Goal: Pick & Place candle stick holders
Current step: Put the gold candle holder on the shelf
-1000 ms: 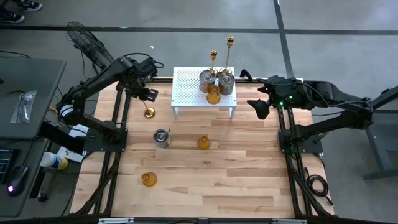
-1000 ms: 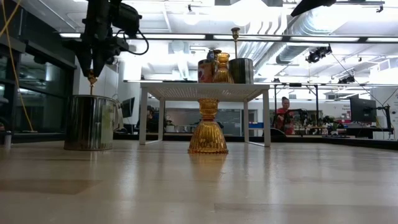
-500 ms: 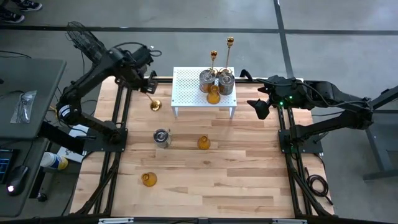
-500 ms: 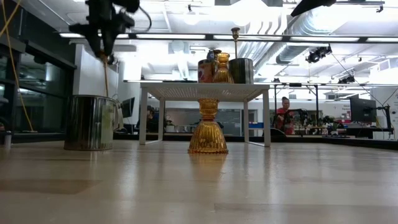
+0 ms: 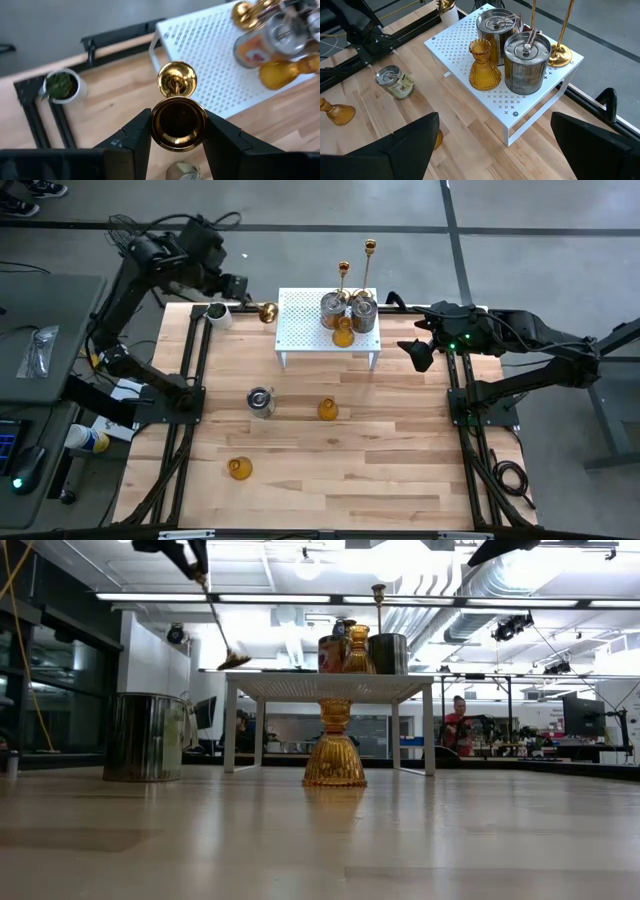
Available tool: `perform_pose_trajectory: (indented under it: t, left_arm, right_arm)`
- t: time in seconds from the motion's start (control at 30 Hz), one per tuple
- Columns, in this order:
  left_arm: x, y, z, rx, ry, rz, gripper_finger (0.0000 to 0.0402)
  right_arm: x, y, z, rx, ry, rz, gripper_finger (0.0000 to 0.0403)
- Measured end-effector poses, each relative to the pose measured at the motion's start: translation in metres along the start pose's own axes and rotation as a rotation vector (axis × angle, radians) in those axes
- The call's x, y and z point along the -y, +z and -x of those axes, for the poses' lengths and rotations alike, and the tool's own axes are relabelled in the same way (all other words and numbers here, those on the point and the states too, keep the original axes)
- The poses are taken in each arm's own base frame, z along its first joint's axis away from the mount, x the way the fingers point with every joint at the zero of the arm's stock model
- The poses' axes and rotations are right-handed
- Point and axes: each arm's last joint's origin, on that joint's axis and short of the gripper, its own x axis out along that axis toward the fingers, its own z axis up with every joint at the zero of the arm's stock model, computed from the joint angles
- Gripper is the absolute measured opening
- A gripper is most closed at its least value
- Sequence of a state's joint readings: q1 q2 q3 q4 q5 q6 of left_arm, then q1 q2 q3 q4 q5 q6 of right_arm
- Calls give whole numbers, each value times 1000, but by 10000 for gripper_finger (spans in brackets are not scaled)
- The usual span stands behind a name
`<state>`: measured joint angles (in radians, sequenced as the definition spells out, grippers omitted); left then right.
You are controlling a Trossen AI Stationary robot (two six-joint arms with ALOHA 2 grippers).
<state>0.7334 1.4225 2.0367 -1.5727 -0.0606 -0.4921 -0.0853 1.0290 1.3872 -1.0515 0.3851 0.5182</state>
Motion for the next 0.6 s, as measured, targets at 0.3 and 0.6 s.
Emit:
perform_pose_trajectory:
  t: [0.3, 0.6]
  left_arm:
    - [15, 21, -21, -53, -55, -44, 141]
    - [28, 37, -50, -126, -94, -75, 139]
  right_arm:
    - [0, 0, 0, -1, 2, -5, 375]
    - [0, 0, 0, -1, 2, -8, 375]
